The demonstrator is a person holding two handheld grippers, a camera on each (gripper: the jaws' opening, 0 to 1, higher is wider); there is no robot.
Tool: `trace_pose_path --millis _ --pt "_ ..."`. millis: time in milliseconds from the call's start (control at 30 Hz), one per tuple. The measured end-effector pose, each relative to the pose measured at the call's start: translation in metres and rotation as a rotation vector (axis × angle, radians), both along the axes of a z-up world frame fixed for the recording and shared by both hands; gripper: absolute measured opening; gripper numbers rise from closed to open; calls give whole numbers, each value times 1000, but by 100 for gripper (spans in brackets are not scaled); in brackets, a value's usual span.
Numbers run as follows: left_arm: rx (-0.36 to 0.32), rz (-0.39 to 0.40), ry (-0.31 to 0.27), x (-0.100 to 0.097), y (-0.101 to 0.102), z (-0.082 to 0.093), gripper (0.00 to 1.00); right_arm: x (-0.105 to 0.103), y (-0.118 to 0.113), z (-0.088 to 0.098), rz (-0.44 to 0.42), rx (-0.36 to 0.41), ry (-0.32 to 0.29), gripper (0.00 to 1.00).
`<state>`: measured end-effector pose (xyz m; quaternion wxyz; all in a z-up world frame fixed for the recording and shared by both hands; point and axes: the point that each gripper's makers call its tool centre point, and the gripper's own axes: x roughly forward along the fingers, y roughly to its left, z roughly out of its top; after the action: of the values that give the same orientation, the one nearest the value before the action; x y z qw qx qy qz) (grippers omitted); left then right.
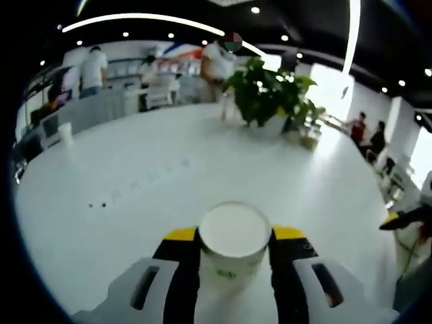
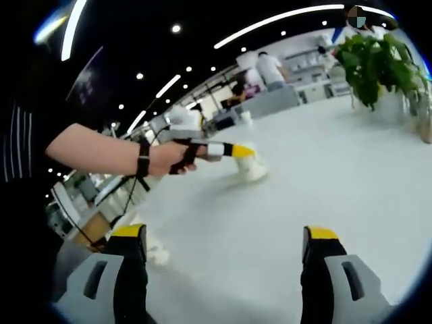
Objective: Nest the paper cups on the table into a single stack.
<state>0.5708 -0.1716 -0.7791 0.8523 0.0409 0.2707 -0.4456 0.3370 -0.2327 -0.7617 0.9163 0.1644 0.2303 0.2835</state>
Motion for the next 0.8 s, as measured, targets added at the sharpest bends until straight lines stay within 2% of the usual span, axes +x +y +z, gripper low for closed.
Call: trace_pose_path --millis 267,467,667,800 --pt "-23 9 5 -11 6 21 37 1 7 16 7 5 -37 94" --pt "-39 1 -2 -28 15 46 37 -4 16 32 11 11 -62 94" --pt "-68 13 -13 -44 40 74 37 -14 31 45 25 4 -73 93" --pt "-87 15 -5 -58 53 83 37 -23 41 49 30 -5 -77 92"
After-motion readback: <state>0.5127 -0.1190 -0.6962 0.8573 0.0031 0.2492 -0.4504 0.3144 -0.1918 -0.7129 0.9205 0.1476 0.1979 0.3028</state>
